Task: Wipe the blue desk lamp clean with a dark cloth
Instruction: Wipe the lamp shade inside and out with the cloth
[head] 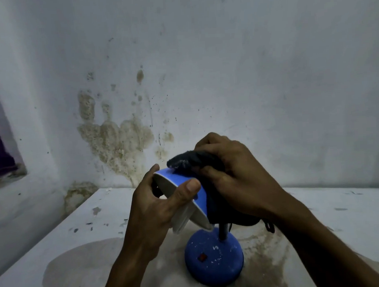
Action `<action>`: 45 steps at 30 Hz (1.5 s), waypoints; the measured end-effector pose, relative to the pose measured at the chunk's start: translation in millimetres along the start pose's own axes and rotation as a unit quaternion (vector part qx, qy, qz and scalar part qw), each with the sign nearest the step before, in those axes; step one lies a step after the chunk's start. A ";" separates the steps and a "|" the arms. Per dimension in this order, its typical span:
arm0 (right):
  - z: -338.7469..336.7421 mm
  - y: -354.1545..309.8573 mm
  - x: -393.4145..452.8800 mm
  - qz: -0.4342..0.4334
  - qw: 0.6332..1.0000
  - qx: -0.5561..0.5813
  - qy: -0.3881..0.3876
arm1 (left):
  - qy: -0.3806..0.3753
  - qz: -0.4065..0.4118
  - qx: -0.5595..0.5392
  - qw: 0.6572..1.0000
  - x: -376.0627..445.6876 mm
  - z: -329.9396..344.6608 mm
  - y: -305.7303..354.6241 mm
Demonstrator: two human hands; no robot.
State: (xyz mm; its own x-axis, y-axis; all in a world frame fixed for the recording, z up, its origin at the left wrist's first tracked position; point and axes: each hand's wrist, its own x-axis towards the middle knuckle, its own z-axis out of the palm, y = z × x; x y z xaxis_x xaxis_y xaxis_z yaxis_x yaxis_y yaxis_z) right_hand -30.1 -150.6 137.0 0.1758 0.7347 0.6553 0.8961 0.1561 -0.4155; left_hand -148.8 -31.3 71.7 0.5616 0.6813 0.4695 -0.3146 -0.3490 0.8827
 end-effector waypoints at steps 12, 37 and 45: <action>13.6 12.2 -28.1 -0.018 0.996 0.006 0.085 | 0.016 -0.018 -0.038 0.999 0.6 -0.5 -1.5; 31.0 30.1 -46.5 -0.001 0.976 0.027 0.217 | 0.045 -0.118 -0.172 0.977 -11.5 19.5 -2.3; 45.6 17.3 -55.1 -0.082 0.978 0.023 0.190 | 0.043 -0.111 -0.172 0.978 -9.8 18.8 -2.8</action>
State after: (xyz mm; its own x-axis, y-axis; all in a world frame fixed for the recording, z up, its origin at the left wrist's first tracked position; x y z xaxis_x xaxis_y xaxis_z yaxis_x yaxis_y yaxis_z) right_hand -42.9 -158.4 64.9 0.1783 0.4006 0.8987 0.9068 0.2877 -0.3082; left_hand -139.1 -49.0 65.0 0.5837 0.7720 0.2517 -0.4397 0.0399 0.8972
